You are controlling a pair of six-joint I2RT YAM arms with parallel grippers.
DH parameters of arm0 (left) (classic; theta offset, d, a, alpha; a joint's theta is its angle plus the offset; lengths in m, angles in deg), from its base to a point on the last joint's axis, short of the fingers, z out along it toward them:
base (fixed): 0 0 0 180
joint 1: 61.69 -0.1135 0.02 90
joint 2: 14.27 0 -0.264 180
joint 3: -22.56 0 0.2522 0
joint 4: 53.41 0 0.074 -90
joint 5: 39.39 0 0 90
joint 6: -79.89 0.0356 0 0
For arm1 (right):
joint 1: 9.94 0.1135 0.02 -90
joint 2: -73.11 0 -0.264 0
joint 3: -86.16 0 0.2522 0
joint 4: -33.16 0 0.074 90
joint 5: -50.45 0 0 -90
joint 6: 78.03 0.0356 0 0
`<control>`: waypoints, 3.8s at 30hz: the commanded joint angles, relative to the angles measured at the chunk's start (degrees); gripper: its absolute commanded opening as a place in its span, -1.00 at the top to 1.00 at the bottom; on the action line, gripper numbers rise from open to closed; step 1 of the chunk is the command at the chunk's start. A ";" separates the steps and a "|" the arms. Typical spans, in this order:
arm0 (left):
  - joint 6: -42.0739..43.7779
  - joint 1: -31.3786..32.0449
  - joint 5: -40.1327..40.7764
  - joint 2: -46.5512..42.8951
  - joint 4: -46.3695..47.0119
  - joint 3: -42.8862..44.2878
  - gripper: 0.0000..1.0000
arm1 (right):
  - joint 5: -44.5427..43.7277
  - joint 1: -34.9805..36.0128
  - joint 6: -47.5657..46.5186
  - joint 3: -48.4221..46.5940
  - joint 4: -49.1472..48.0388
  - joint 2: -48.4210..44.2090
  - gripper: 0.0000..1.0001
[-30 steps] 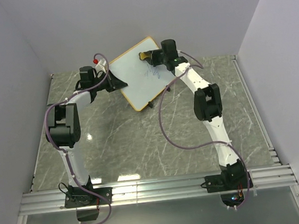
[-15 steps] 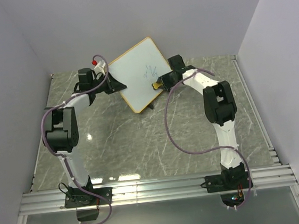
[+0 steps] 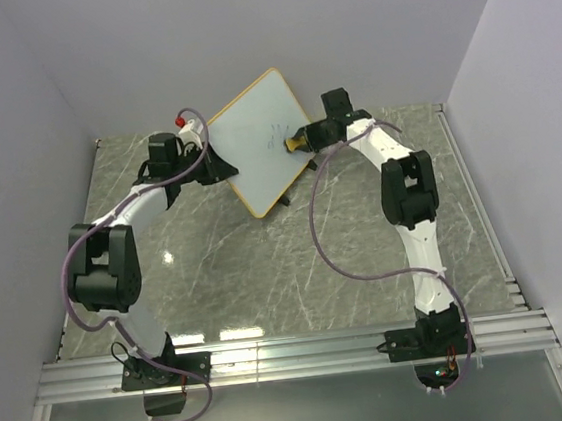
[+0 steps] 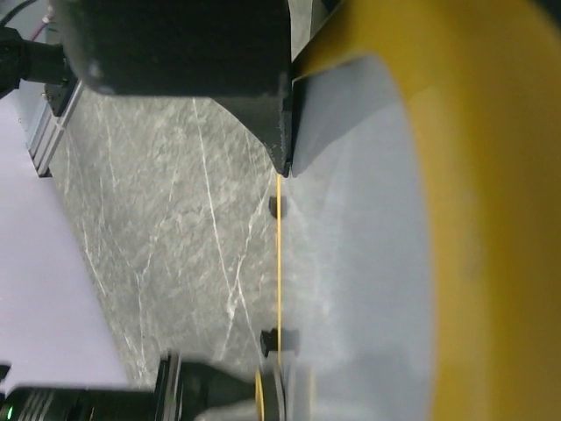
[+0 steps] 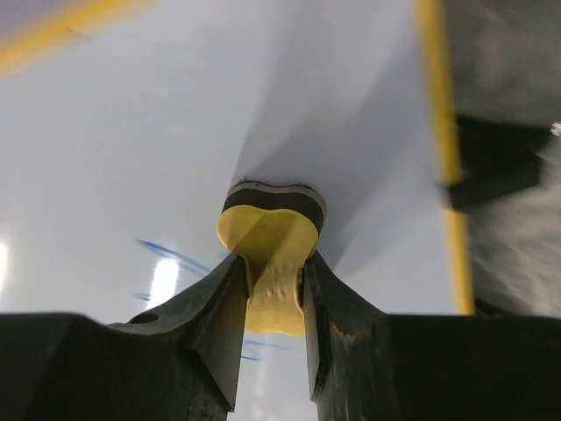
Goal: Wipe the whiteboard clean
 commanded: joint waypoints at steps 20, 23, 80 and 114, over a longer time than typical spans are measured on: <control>12.13 10.06 -9.04 7.69 -27.02 -0.87 0.99 | 2.13 9.18 4.56 -2.79 -7.22 7.03 1.00; 11.96 9.97 -8.95 7.60 -26.67 -1.14 0.99 | 2.92 10.24 2.36 0.82 -4.59 5.09 1.00; 11.17 10.41 -6.23 2.59 -24.21 -4.39 0.99 | 6.53 14.11 8.06 13.45 -19.42 1.84 1.00; 11.25 11.82 -4.73 1.45 -24.03 -5.53 0.99 | -5.25 9.10 14.91 4.80 -23.46 4.37 1.00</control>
